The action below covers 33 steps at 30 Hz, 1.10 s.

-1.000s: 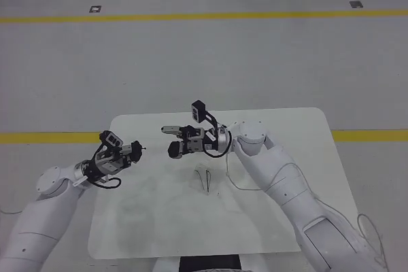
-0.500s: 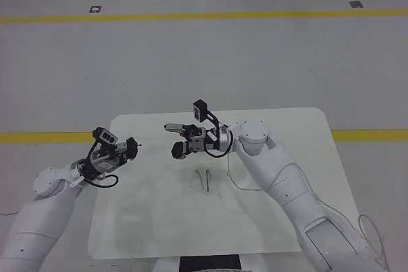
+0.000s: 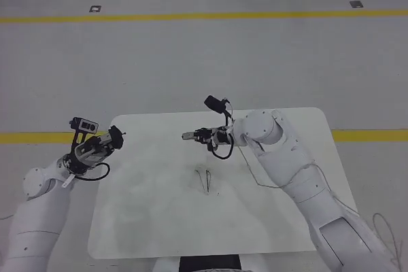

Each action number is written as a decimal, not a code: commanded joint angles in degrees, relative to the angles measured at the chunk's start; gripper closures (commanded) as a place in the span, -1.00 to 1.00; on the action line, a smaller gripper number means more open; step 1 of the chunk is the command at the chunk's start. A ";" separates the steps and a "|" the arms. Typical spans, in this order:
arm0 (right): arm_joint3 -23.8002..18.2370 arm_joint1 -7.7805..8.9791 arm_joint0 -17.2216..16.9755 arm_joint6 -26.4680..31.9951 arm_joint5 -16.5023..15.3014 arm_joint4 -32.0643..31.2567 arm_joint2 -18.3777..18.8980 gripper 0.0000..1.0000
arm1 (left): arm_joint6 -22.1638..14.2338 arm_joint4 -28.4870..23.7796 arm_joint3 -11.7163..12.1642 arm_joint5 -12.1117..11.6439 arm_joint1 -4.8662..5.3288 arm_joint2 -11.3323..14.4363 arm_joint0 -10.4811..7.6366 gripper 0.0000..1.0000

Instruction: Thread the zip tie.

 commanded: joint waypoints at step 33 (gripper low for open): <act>4.38 -1.96 4.46 9.77 1.94 -3.01 -10.66 -1.00 | 0.22 -0.02 -0.05 0.00 0.06 0.06 0.00 1.00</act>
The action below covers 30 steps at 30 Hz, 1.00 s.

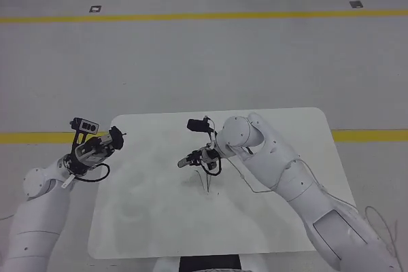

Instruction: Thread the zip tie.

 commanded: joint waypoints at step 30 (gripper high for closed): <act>6.88 -2.12 1.99 1.85 -1.02 -2.06 -8.16 -1.00 | 0.00 0.00 0.00 0.00 0.00 0.00 0.00 1.00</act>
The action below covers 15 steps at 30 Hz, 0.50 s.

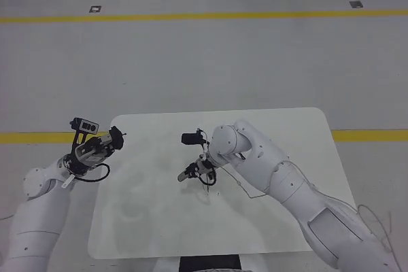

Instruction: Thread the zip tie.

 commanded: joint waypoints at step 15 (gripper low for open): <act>3.61 -0.99 0.57 -3.20 -0.99 -1.59 -2.53 -1.00 | 0.00 0.00 0.00 0.00 0.00 0.00 0.00 1.00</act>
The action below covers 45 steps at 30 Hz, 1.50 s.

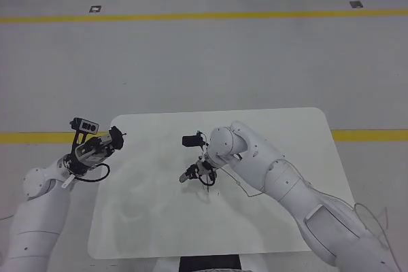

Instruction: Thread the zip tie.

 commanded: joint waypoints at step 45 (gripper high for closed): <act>-5.39 -1.18 -4.35 -8.81 1.70 -13.26 -3.79 -1.00 | 0.00 0.00 0.00 0.00 0.00 0.00 0.00 1.00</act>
